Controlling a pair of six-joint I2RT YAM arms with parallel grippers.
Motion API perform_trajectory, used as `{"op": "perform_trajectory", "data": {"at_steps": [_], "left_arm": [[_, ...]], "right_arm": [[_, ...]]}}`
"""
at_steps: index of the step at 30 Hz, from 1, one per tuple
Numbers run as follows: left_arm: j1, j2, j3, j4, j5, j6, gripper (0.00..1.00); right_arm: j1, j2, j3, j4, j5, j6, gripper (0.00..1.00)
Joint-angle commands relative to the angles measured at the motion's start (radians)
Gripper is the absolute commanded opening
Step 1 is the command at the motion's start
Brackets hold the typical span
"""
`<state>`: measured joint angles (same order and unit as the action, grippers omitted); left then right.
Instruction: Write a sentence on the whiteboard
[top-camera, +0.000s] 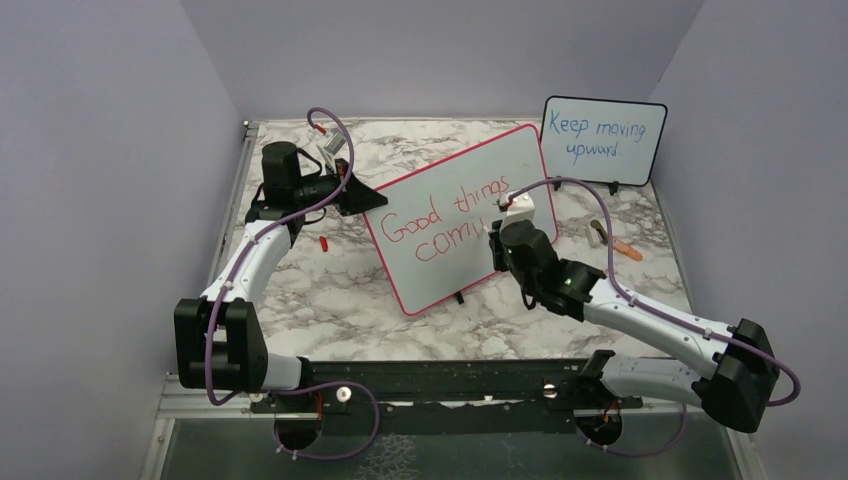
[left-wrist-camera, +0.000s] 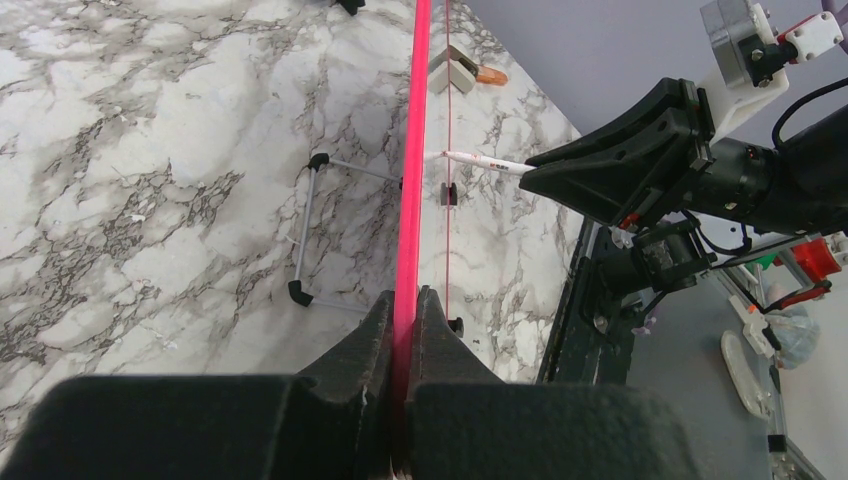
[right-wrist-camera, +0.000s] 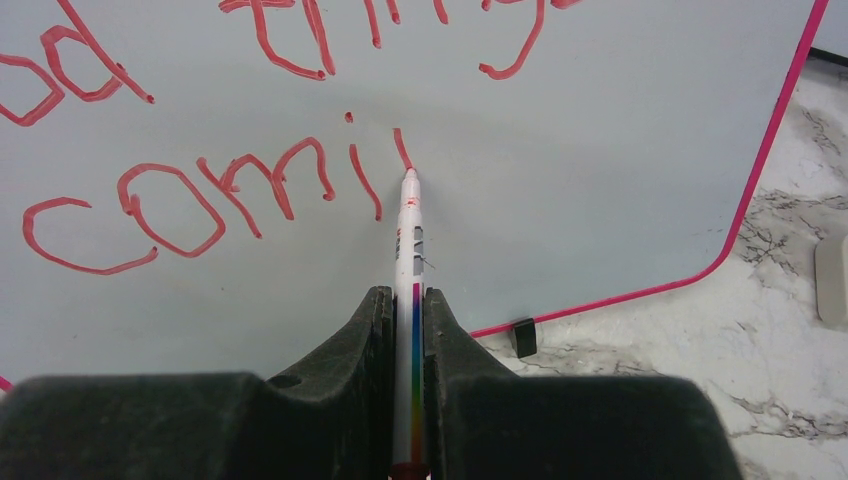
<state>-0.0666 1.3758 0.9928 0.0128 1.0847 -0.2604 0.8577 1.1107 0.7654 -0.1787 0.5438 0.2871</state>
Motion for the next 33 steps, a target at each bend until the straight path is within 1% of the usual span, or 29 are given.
{"op": "perform_trajectory", "data": {"at_steps": [1,20,33], "left_arm": [[-0.013,0.049,-0.022,-0.088,-0.113,0.089,0.0],[-0.013,0.051,-0.02,-0.089,-0.11,0.09,0.0],[-0.014,0.051,-0.02,-0.089,-0.111,0.09,0.0]], "right_arm": [[-0.005,-0.007,0.001,0.019,-0.022,-0.012,0.01],[-0.01,0.012,0.051,0.068,0.005,-0.052,0.01],[-0.036,0.017,0.045,0.079,0.03,-0.056,0.01]]}}
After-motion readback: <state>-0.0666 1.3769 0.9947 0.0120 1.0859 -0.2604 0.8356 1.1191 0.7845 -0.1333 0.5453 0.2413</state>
